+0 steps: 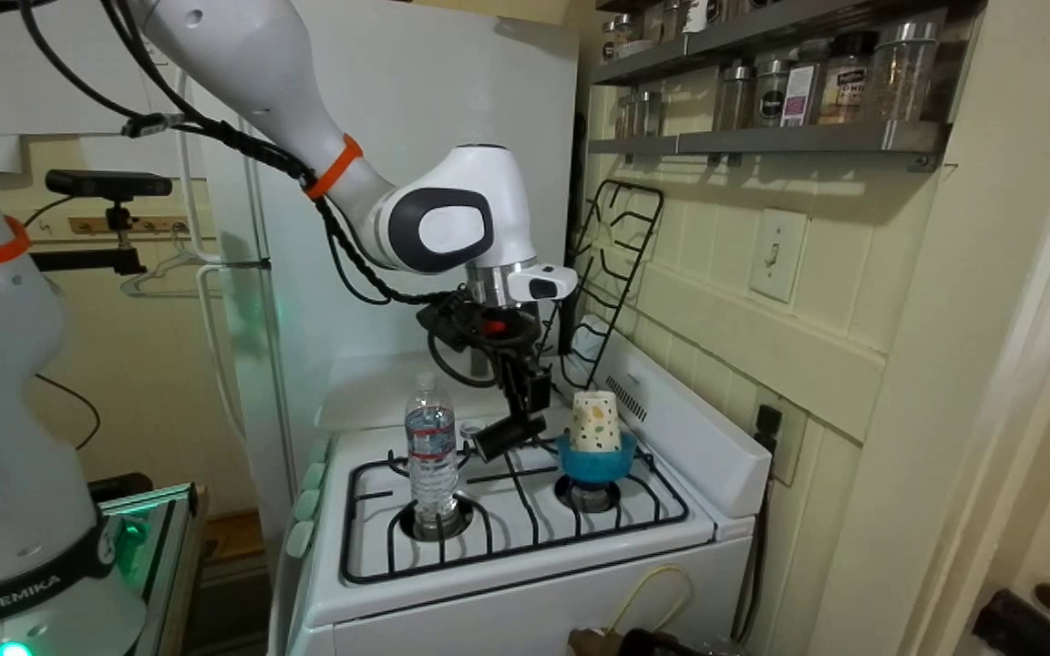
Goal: Move the black bottle to the right
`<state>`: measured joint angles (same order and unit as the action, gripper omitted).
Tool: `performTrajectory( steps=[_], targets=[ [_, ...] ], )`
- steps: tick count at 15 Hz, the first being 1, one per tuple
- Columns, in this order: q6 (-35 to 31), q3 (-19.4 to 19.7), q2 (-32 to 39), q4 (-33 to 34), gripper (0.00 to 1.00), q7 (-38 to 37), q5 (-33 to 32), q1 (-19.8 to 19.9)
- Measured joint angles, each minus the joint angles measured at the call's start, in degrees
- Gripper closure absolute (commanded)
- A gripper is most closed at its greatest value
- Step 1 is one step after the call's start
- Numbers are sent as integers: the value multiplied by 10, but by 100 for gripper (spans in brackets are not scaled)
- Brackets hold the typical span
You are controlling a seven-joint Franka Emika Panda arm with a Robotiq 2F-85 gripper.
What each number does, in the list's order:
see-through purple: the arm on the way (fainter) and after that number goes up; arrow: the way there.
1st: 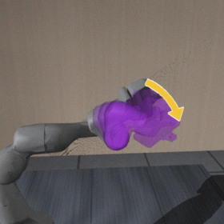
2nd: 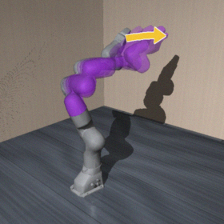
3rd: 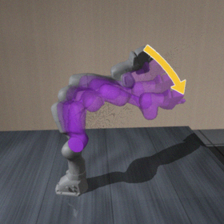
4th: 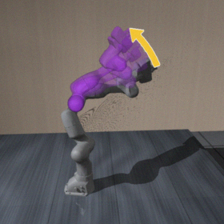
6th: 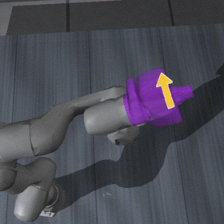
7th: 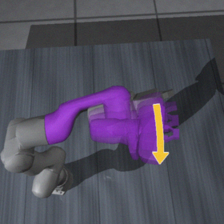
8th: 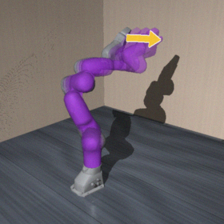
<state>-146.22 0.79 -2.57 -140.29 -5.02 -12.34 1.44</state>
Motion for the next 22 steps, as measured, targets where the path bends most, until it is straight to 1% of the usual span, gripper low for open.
performTrajectory(
  steps=[4, 9, 15, 20, 21, 22],
  targets=[
    [5, -11, 12, -4, 81, 30, 3, -9],
    [39, -9, 30, -13, 81, 28, -15, -9],
    [46, 6, 59, -13, 81, -40, -71, -6],
    [46, 8, 76, 8, 81, -89, -79, -8],
    [46, 8, 79, 13, 74, -98, -80, -8],
    [46, 8, 83, 18, 32, -106, -81, -8]
  ],
)
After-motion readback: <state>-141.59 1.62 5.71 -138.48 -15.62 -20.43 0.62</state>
